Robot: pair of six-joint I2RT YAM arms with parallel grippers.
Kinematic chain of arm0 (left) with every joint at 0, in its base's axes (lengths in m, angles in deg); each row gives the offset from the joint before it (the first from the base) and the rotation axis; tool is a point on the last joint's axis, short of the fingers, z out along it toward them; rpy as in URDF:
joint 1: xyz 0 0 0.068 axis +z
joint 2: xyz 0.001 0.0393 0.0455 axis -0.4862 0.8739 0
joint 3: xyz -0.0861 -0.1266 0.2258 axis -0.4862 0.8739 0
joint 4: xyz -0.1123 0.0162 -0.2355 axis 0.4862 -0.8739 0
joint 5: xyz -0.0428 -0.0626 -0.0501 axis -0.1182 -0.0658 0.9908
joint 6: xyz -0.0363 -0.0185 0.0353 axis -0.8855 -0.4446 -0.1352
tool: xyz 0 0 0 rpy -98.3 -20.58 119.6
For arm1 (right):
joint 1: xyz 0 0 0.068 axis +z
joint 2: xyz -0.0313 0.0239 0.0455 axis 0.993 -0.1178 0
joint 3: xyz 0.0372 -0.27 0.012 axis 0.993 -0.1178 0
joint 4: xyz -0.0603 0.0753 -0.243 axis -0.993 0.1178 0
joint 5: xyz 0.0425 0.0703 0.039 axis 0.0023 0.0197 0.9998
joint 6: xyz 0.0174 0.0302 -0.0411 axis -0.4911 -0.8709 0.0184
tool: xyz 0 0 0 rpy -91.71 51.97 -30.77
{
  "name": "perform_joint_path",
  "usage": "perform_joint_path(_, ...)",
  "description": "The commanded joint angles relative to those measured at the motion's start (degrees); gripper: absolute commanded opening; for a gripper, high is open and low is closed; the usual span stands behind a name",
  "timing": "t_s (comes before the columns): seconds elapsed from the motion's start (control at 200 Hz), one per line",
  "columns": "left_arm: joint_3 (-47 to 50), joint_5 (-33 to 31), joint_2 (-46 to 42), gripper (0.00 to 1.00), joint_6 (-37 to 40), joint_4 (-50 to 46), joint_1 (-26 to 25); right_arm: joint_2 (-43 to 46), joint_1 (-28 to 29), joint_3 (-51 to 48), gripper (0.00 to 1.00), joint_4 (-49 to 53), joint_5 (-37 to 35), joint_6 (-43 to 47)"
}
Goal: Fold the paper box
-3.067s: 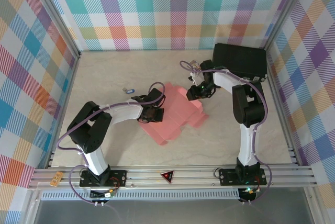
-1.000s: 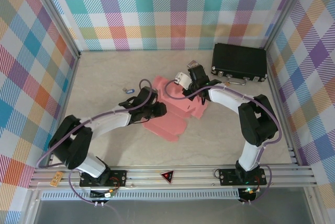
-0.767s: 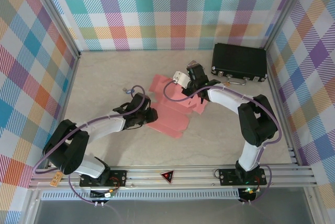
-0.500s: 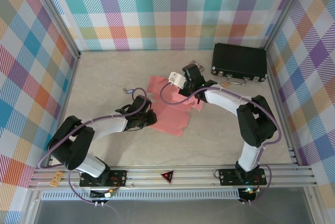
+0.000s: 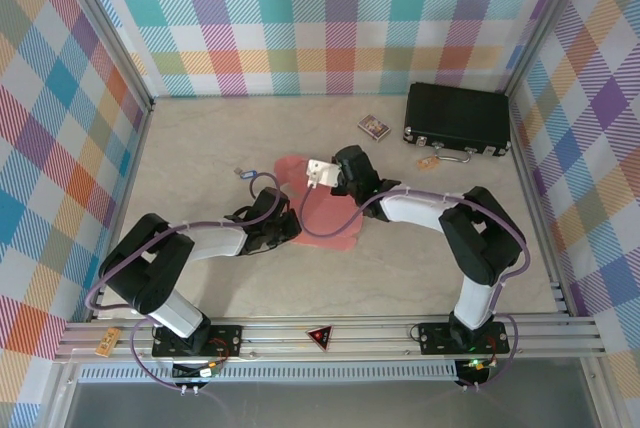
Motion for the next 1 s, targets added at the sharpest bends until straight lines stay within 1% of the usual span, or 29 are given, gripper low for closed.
perform_joint_path(0.0, 1.8, 0.1, 3.1, 0.0, -1.9, 3.0, 0.4, -0.6, 1.9, -2.4, 0.1, -12.1, -2.3, 7.0)
perform_joint_path(0.265, 2.0, 0.6, 5.2, 0.0, -3.1, 7.5, 0.3, -1.7, 4.6, -6.2, 0.1, -20.3, -4.6, 10.8)
perform_joint_path(0.535, 1.5, 2.1, 2.9, 0.0, -1.2, 5.7, 0.3, -4.3, 5.0, -7.9, 0.11, -25.7, -6.7, 13.4)
perform_joint_path(0.65, 1.8, 1.6, -1.7, 0.13, 0.4, 2.8, 0.3, -5.2, 5.0, -7.9, 0.11, -27.2, -6.9, 14.5)
perform_joint_path(0.765, 1.5, -1.3, -9.1, 0.25, 2.9, -4.1, 0.3, -5.9, 4.8, -7.7, 0.11, -28.3, -6.7, 15.1)
perform_joint_path(0.855, 0.5, -5.2, -15.9, 0.34, 5.8, -10.2, 0.3, -5.9, 4.6, -7.4, 0.11, -28.2, -6.4, 15.1)
perform_joint_path(0.995, -0.8, -14.4, -24.7, 0.47, 10.7, -19.6, 1.6, -5.6, 4.4, -6.9, 0.11, -27.7, -5.2, 14.9)
